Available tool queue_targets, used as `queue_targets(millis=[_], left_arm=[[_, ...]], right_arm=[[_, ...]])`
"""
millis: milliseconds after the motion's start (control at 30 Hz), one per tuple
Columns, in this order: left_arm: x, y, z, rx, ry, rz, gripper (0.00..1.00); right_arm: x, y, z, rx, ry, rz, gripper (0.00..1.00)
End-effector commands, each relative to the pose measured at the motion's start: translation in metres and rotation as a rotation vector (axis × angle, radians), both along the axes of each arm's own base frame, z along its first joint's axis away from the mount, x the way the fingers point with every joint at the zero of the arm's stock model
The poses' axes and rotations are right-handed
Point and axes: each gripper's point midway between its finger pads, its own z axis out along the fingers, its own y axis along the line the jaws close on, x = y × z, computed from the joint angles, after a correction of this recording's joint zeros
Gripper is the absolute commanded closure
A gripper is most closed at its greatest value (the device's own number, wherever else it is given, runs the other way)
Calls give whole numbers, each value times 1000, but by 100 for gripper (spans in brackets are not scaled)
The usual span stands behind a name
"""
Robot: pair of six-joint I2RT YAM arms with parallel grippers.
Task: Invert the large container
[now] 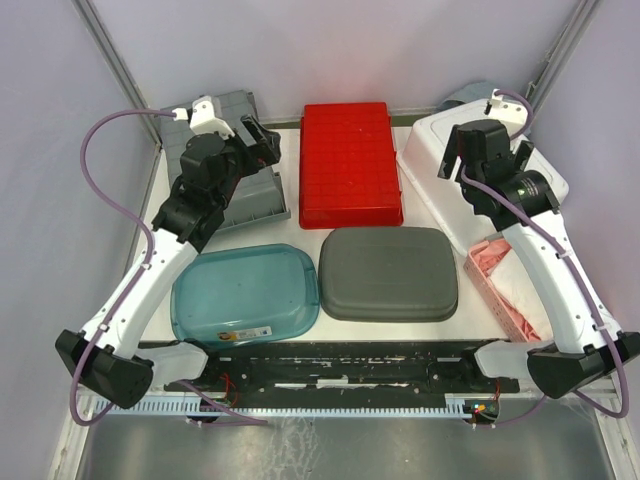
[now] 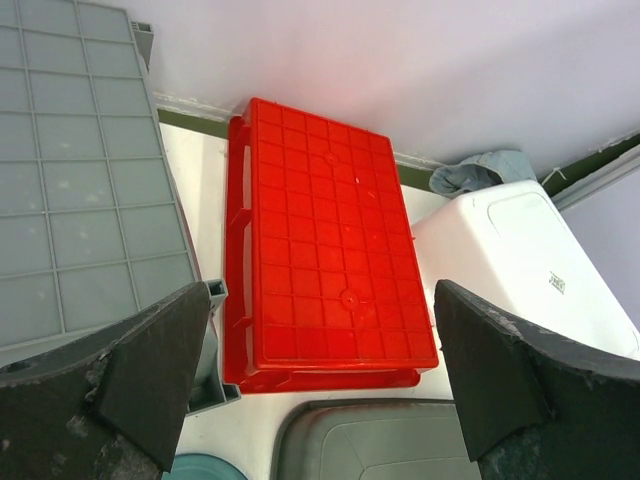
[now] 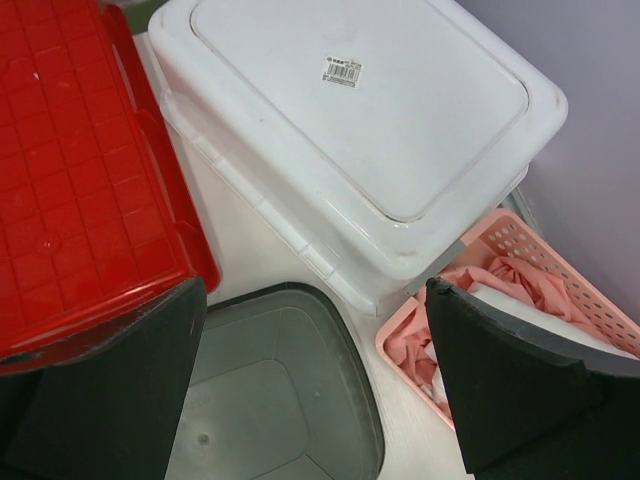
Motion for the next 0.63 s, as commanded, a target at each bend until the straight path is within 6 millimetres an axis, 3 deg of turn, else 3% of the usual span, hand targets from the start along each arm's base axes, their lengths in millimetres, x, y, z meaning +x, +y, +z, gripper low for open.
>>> queue_targets(millis=[0, 600], left_arm=[[-4, 12, 23, -9, -79, 43, 1], [-10, 16, 25, -12, -92, 50, 1]], right_arm=[[1, -6, 24, 36, -118, -47, 1], [-7, -12, 37, 66, -194, -66, 1]])
